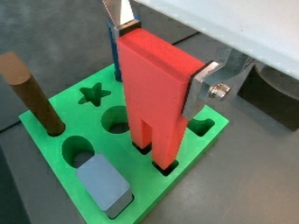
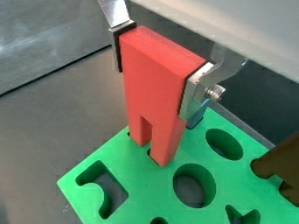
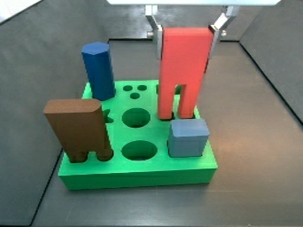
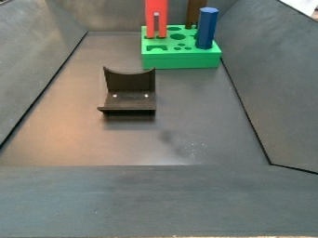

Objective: Pick up the double-square object. Move up. Rotate the double-square object. Place the double-square object on the fixture. Regrasp the double-square object. Move to above the board. Insert the double-square object.
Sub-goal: Insert the double-square object.

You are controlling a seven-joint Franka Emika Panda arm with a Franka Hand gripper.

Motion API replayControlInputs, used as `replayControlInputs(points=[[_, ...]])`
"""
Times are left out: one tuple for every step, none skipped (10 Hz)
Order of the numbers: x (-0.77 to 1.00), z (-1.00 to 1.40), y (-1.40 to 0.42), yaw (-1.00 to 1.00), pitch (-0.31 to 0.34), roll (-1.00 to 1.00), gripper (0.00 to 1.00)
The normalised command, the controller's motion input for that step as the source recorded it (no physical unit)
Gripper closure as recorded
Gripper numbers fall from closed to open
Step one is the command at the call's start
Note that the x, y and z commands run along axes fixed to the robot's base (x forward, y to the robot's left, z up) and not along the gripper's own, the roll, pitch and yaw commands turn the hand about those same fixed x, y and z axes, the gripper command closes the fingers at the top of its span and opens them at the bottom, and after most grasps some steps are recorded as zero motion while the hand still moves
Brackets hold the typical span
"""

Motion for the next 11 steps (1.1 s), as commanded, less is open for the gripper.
replayControlInputs(points=[[0.11, -0.15, 0.00, -0.19, 0.000, -0.08, 1.00], [0.00, -0.15, 0.00, -0.11, 0.000, -0.02, 1.00], [-0.06, -0.21, 0.00, 0.00, 0.000, 0.00, 1.00], [-0.20, -0.25, 0.00, 0.07, -0.003, 0.00, 1.00], [-0.16, -0.27, 0.00, 0.29, 0.000, 0.00, 1.00], [0.07, -0.32, -0.04, 0.15, -0.047, -0.06, 1.00], [0.16, -0.31, -0.03, 0.00, -0.034, -0.03, 1.00], [0.24, -0.29, 0.00, 0.00, -0.004, -0.04, 1.00], [0.28, -0.27, 0.00, -0.09, 0.000, -0.04, 1.00], [0.20, -0.25, 0.00, -0.12, 0.000, -0.04, 1.00], [0.07, -0.22, 0.00, -0.10, -0.019, -0.04, 1.00]])
